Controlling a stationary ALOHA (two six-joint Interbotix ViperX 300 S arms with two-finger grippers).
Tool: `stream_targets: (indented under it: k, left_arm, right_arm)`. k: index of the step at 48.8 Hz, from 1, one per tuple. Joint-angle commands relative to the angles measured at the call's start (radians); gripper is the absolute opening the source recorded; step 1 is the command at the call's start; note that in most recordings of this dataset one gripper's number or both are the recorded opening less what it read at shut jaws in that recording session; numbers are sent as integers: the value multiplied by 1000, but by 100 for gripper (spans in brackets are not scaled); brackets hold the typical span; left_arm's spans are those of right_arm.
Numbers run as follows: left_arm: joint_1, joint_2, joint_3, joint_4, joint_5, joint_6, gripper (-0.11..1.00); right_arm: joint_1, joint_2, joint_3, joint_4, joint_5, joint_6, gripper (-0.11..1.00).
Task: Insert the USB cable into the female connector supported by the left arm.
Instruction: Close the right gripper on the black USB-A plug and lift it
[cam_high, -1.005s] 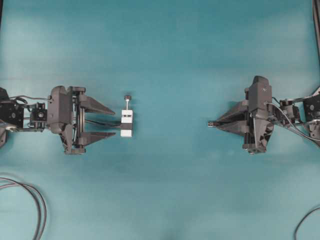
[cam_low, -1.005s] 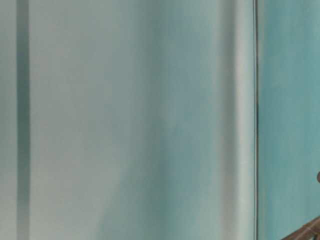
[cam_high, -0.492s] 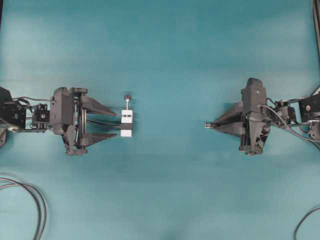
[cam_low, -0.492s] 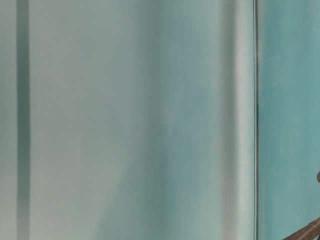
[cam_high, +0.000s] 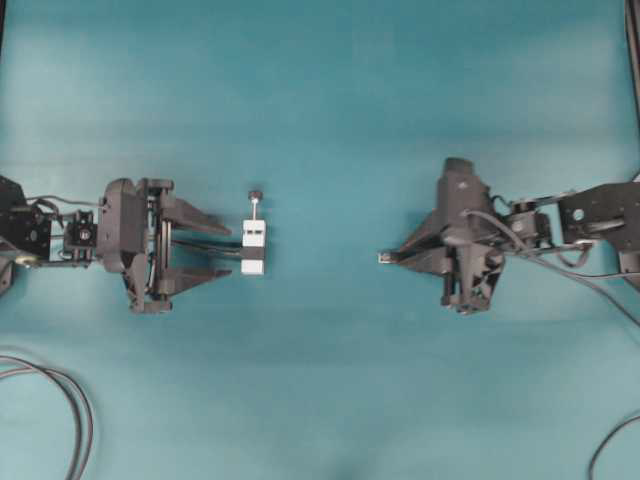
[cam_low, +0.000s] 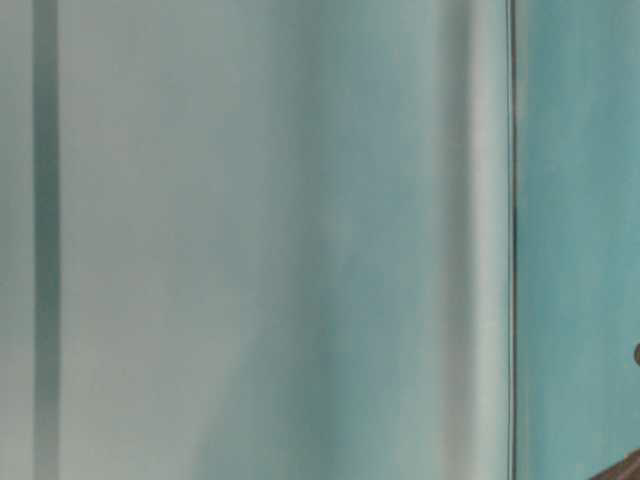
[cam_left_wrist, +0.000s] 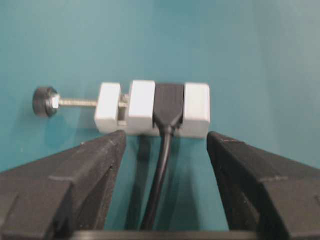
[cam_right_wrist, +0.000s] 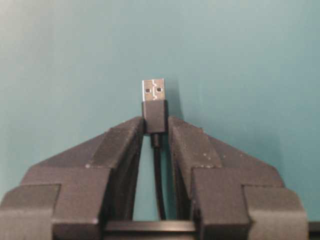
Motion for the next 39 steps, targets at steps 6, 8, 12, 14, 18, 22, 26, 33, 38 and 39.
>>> stream_targets:
  k: [6,8,12,14,18,22,26,33,38,39]
  left_arm:
    - [-2,5,8,-2,-32,3,75]
    - [-2,12,8,-2,-41,6,75]
    - [-2,28,6,-2,-64,15,75]
    - [-2,37,5,-2,-75,18,75]
    - [-2,57,-2,-2,-94,18,75]
    - [-2,75,-9,-2,-112,18,75]
    - [-2,89,-15,-2,-126,18,75]
    - [-2,112,-29,-2,-144,18,75]
    - [-2,129,-43,-2,-150,18,75]
    - [-2,130,-46,-2,-150,18,75]
  right_arm:
    - [-3,-9,-87,-2,107,-26,20]
    - [-3,-9,-98,-2,106,-31,20]
    - [-6,-9,-112,-2,103,-32,20]
    - [-9,-9,-120,-2,100,-34,20]
    - [-12,-9,-135,-2,94,-38,20]
    - [-18,-9,-147,-2,94,-51,20]
    - [-26,-8,-161,-2,94,-64,20]
    - [-34,6,-183,-2,94,-77,20]
    - [-32,32,-206,-2,98,-78,20]
    - [-31,37,-212,-3,101,-78,20]
